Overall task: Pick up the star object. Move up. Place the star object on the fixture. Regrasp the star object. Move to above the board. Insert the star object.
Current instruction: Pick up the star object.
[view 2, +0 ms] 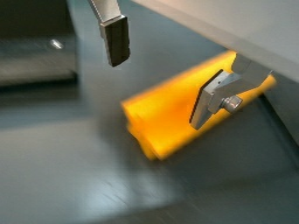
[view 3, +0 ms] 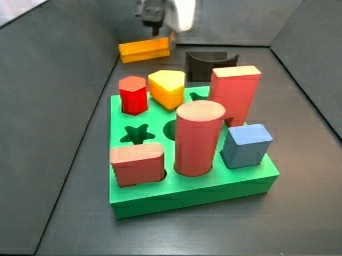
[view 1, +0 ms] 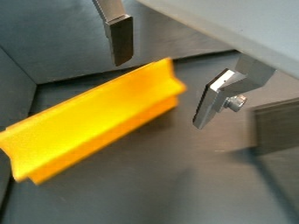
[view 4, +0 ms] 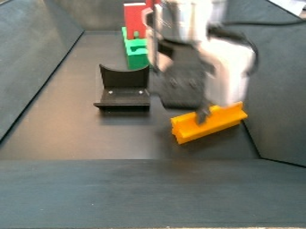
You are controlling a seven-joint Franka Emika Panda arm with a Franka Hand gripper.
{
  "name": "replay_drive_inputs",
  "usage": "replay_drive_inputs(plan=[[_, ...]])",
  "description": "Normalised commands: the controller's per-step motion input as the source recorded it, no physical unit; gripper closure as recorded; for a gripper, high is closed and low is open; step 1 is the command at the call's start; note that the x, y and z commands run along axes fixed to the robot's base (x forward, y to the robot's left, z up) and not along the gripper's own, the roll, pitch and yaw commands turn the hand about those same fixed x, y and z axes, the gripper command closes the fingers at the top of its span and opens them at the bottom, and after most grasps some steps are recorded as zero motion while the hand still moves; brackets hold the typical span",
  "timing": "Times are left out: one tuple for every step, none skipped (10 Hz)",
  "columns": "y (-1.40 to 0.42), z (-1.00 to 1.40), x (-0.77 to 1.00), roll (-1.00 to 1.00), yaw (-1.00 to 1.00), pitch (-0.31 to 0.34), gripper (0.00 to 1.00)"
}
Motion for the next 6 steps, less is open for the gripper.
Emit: replay_drive_inputs(plan=[[0.01, -0.54, -0.16, 0.01, 0.0, -0.033, 0.0], [0.05, -0.89, -0.07, -0.12, -0.2, -0.106, 0.0], [0.04, -0.87, 0.0, -0.13, -0.18, -0.117, 0.0], [0.04, -0.86, 0.0, -0.13, -0.12, -0.116, 0.0], [0.14, -0.85, 0.0, -0.1, -0.1, -0.129, 0.0], [0.09, -0.07, -0.01, -0.12, -0.02, -0.081, 0.0]])
